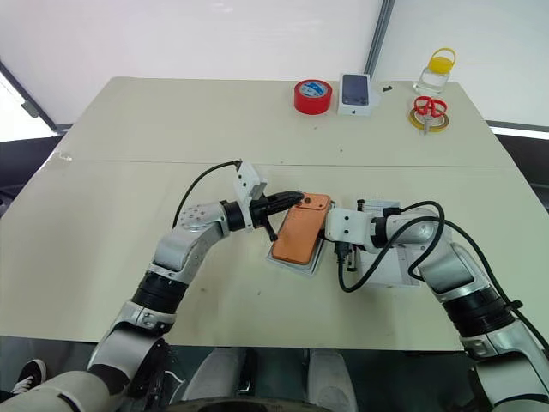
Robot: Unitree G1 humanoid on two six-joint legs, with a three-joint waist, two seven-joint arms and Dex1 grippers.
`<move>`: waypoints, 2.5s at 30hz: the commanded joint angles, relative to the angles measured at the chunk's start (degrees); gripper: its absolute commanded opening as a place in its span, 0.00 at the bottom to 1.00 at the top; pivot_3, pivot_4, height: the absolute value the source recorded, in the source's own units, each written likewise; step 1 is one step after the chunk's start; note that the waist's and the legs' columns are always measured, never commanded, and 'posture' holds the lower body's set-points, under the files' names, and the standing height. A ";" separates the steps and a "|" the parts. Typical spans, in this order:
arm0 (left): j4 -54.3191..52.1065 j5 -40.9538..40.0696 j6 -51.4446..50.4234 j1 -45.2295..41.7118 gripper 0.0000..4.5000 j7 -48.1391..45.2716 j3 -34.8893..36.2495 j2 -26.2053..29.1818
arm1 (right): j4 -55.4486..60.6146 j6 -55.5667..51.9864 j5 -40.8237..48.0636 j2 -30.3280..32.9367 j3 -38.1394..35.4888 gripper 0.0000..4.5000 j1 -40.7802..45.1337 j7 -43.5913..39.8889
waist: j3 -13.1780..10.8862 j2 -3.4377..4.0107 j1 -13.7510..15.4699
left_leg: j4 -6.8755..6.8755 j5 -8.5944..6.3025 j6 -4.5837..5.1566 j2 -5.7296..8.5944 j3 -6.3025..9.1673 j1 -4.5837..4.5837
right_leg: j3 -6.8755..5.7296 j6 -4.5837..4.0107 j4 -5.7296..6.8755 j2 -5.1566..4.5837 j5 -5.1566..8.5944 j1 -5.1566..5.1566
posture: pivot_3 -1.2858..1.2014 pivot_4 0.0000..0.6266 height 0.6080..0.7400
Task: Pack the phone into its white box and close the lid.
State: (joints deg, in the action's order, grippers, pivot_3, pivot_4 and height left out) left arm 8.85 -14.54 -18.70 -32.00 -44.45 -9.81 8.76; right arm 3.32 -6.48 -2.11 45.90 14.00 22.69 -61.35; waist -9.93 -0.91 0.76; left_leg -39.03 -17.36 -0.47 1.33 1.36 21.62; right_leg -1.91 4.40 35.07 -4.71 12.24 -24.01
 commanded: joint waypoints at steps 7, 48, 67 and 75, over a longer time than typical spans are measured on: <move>-3.53 -1.54 -0.36 2.49 0.01 0.04 1.52 2.19 | 2.96 -1.88 1.17 6.86 -2.45 0.00 1.98 -5.53 | 0.00 0.00 0.04 | 0.00 0.00 0.00 0.01 0.00 0.02 | 0.00 0.00 -0.01 -0.03 0.00 0.00 | 0.52 0.24 0.99; 14.77 9.43 8.00 -6.40 0.01 -17.36 -11.10 -2.44 | -4.04 4.76 -1.81 6.37 -4.93 0.00 -3.32 -0.63 | -0.01 0.01 0.03 | -0.09 -0.02 0.04 0.02 -0.04 0.12 | 0.02 0.01 0.02 -0.01 -0.01 -0.08 | 0.52 0.24 0.99; 15.68 8.26 9.41 -6.38 0.01 -17.30 -7.47 -0.01 | -5.04 5.97 -1.33 9.01 -8.15 0.00 -5.40 -1.33 | -0.01 0.01 -0.02 | -0.08 -0.02 0.05 -0.01 -0.04 0.11 | 0.02 0.02 0.03 0.01 -0.01 -0.09 | 0.52 0.24 0.99; 6.04 4.15 5.43 -4.71 0.01 -16.41 -2.49 4.75 | -10.16 10.04 -2.15 11.12 -9.73 0.00 -5.51 0.97 | -0.01 0.02 -0.02 | -0.08 -0.02 0.05 -0.01 -0.05 0.10 | 0.04 0.02 0.03 0.00 -0.01 -0.09 | 0.52 0.24 0.99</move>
State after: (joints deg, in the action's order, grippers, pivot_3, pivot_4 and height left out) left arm 17.83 -8.62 -12.55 -37.03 -61.11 -13.80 13.19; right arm -6.36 2.16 -4.24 55.78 6.37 16.69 -61.02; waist -9.94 -0.89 0.74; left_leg -39.11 -17.39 -0.42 1.32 1.31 21.71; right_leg -1.87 4.42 35.11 -4.70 12.23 -24.10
